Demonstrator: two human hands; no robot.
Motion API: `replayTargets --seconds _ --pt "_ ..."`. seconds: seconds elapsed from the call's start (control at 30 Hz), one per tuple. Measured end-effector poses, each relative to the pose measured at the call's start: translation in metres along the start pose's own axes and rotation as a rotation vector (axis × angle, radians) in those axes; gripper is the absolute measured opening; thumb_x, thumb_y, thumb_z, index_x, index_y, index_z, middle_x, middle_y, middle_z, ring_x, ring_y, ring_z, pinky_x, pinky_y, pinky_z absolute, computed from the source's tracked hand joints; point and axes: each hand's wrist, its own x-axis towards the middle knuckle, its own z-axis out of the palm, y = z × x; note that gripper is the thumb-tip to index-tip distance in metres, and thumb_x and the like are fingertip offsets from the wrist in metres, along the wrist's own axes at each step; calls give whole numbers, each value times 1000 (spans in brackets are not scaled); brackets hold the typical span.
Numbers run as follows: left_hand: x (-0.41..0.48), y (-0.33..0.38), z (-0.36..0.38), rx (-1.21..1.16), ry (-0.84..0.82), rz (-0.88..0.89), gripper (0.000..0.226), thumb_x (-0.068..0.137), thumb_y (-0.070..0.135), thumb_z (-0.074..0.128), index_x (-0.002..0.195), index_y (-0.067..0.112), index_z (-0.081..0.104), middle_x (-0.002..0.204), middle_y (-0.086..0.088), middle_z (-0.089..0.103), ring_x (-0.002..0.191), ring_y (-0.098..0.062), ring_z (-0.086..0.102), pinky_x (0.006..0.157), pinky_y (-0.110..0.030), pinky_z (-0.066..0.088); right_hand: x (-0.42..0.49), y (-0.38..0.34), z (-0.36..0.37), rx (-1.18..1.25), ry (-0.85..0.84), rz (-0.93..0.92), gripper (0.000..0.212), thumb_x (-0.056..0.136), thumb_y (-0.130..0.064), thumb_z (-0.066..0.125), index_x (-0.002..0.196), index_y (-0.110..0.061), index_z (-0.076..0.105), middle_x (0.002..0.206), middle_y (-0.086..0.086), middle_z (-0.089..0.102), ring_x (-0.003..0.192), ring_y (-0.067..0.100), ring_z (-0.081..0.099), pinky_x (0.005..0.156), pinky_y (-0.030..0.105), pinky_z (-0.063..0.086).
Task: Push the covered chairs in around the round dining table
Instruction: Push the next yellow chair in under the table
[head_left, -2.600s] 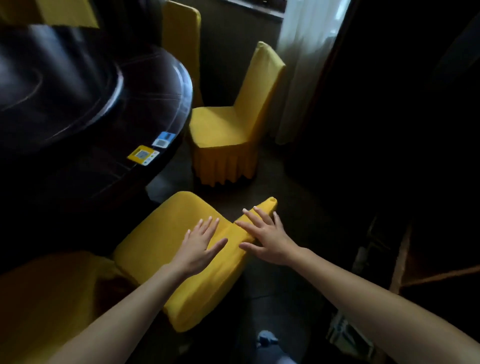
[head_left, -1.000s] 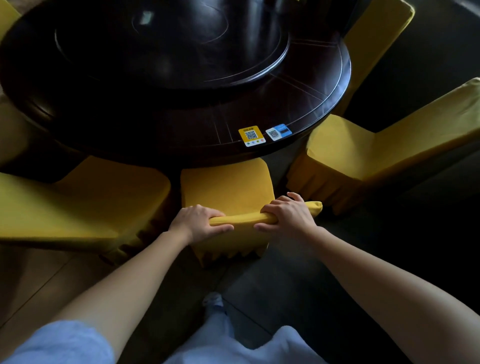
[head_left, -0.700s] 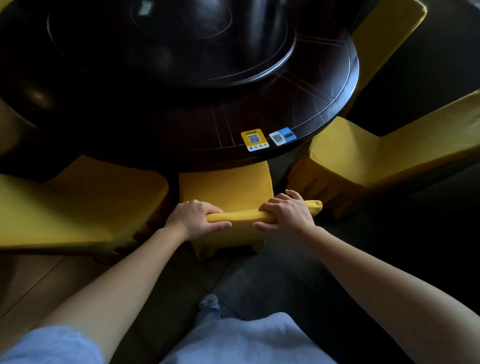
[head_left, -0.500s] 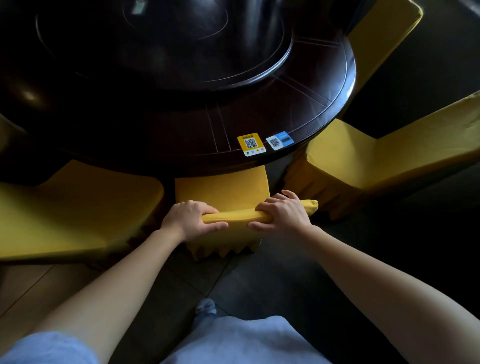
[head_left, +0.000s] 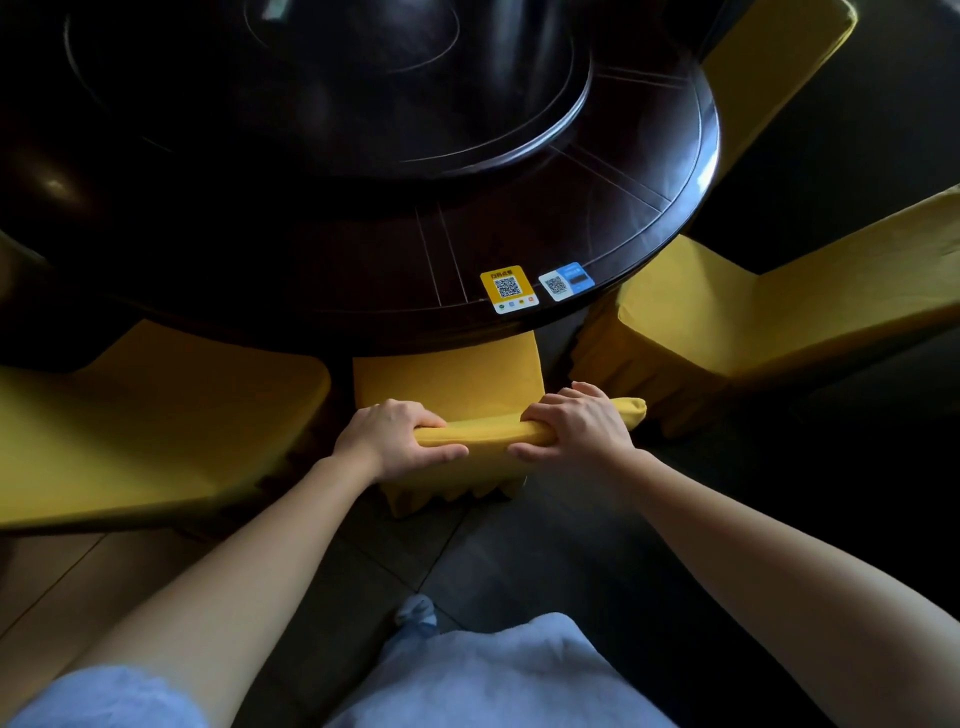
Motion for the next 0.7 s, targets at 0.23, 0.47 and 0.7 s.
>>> replayTargets --seconds 0.23,0.47,0.7 --pt "1 1 -1 16 -41 -14 64 74 76 47 116 30 64 112 7 62 92 -10 53 71 -28 45 -2 -10 -4 -1 -55 48 99 62 -93 1 112 -34 62 106 -9 67 104 15 60 104 40 34" --pt "2 0 -1 28 -65 -1 67 74 78 43 115 30 64 109 7 64 90 -10 56 76 -32 53 -15 -20 -2 9 10 111 98 66 -90 0 116 -30 59 113 -6 65 109 17 58 105 37 35" --pt "11 3 -6 84 -268 -53 82 67 87 32 127 35 55 111 6 61 100 -16 56 84 -38 53 -27 -32 8 64 112 197 71 81 -76 28 120 -23 56 123 -1 61 119 21 52 109 39 30"
